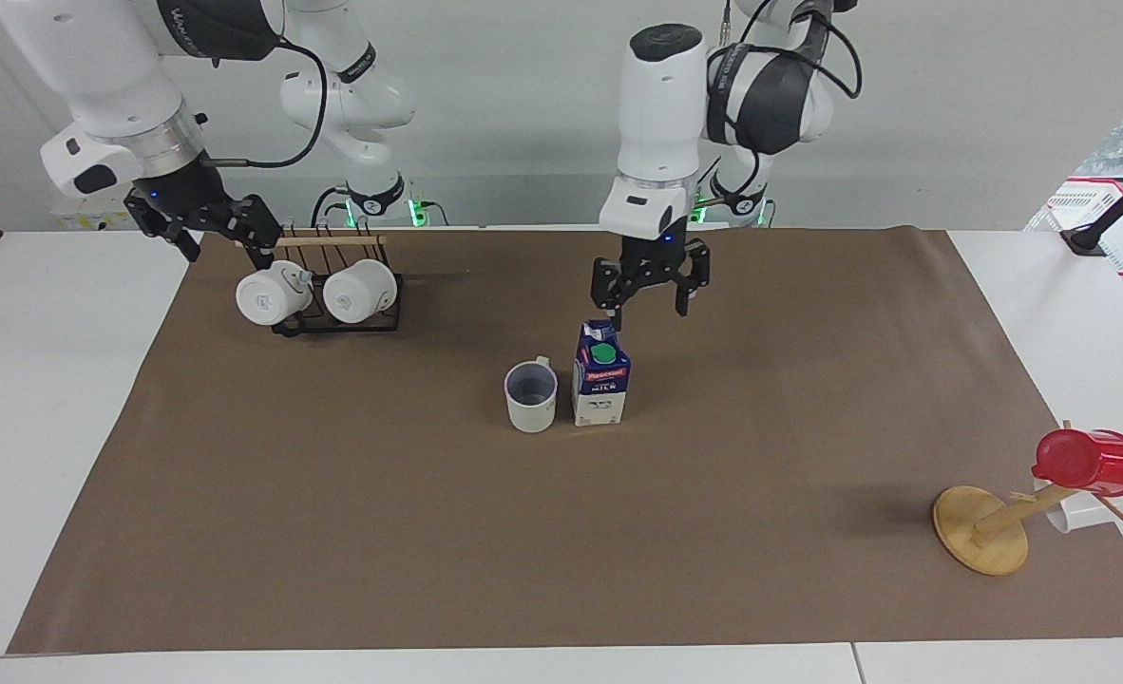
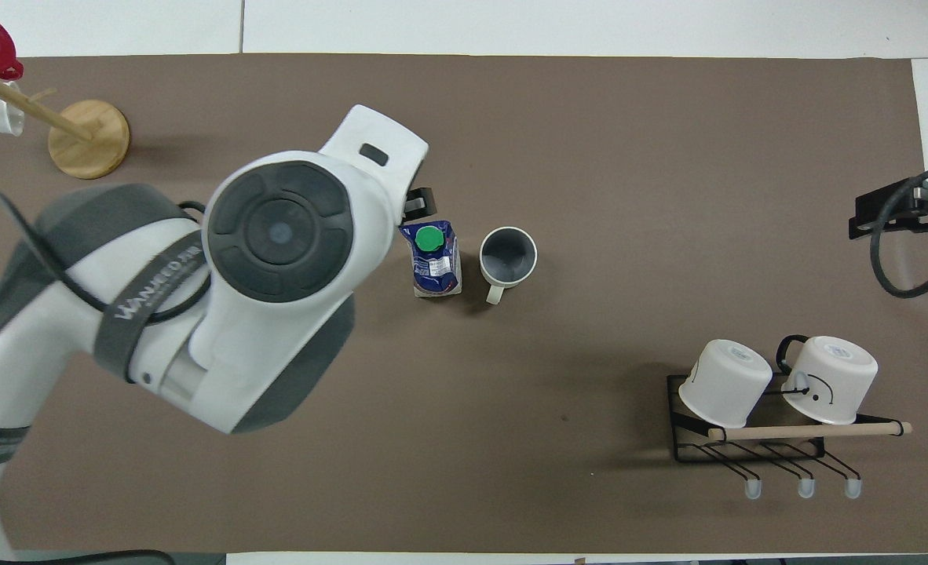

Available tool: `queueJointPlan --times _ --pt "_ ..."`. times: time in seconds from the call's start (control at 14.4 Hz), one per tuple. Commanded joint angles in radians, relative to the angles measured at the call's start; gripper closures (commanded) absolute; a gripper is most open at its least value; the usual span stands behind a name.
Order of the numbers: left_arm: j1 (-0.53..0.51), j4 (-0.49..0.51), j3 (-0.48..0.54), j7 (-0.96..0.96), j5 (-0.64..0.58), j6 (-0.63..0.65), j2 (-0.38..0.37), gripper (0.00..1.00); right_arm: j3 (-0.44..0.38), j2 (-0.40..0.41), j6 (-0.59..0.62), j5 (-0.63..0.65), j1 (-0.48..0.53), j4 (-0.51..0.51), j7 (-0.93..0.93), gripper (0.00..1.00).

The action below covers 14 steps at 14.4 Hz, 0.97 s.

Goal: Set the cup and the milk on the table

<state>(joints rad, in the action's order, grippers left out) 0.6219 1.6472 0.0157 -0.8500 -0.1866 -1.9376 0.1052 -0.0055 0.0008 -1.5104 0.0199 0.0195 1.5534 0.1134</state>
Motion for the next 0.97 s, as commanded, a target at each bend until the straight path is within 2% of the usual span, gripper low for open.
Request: queueJointPlan --times 0.0,0.21,0.49,0.62,0.9 --pt "-0.112 0.078 -0.003 0.075 0.032 0.037 -0.074 0.0 0.002 -0.025 -0.024 0.002 0.003 0.036 -0.014 0.0" --pt "-0.238 0.094 0.0 0.308 0.093 0.051 -0.104 0.0 0.002 -0.027 -0.025 0.002 0.003 0.042 -0.021 0.0" --pt "-0.407 0.085 0.001 0.607 0.193 0.138 -0.142 0.0 0.004 -0.027 -0.027 0.002 0.002 0.042 -0.023 0.0" --pt "-0.474 0.045 0.003 0.725 0.219 0.198 -0.147 0.0 0.004 -0.027 -0.025 0.0 0.002 0.044 -0.021 0.0" --pt "-0.573 -0.068 0.006 0.844 0.272 0.324 -0.124 0.0 0.004 -0.027 -0.027 -0.002 0.002 0.044 -0.021 0.0"
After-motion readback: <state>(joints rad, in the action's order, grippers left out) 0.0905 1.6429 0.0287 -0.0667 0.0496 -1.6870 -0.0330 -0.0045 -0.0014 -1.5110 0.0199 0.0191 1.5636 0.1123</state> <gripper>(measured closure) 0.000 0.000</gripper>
